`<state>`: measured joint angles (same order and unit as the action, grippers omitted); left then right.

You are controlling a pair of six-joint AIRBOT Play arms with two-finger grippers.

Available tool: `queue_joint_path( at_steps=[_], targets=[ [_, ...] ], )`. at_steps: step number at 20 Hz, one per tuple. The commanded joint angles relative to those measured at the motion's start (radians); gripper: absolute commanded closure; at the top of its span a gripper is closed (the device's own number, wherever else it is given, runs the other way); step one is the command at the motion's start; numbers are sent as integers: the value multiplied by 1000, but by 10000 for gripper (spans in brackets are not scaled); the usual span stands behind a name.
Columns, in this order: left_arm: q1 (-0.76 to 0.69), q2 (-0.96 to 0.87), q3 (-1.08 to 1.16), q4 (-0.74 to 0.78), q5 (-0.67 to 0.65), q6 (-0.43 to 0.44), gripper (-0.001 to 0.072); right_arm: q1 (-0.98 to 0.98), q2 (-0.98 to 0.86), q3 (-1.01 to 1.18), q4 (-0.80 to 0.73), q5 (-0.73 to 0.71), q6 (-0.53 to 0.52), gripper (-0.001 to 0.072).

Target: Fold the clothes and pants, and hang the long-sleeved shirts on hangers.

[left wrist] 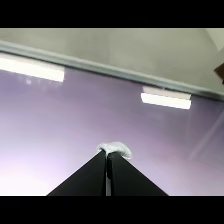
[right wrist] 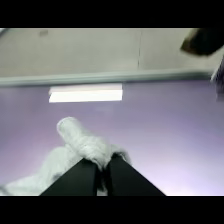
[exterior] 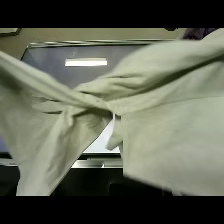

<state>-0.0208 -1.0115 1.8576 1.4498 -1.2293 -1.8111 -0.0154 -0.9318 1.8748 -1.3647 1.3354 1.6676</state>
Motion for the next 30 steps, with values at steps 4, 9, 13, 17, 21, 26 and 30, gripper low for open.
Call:
queue_joint_path(
  at_steps=[4, 9, 13, 17, 21, 26, 30],
  targets=[
    [-18, -269, -314, 10, 60, -7, 695, 0, -549, -87, 112, 208, 80, 675],
    [-29, -565, -377, 9, 196, -8, 694, 0, -895, -108, 208, -84, 79, 675],
    [-24, -658, -377, 9, 273, -8, 690, 0, -937, -105, 278, -256, 79, 546],
    [34, -638, -344, 10, 161, -2, 644, -27, -861, -63, 118, -97, -63, 227],
    [183, -511, -355, -16, -6, 63, 16, -238, -705, -124, 129, 20, -193, 231],
    [346, -264, -714, -220, 18, 150, 17, -501, -584, -540, 366, 22, -311, 230],
    [420, -168, -946, -483, 50, 271, 27, -508, -590, -743, 466, -79, -420, 230]
  ],
)
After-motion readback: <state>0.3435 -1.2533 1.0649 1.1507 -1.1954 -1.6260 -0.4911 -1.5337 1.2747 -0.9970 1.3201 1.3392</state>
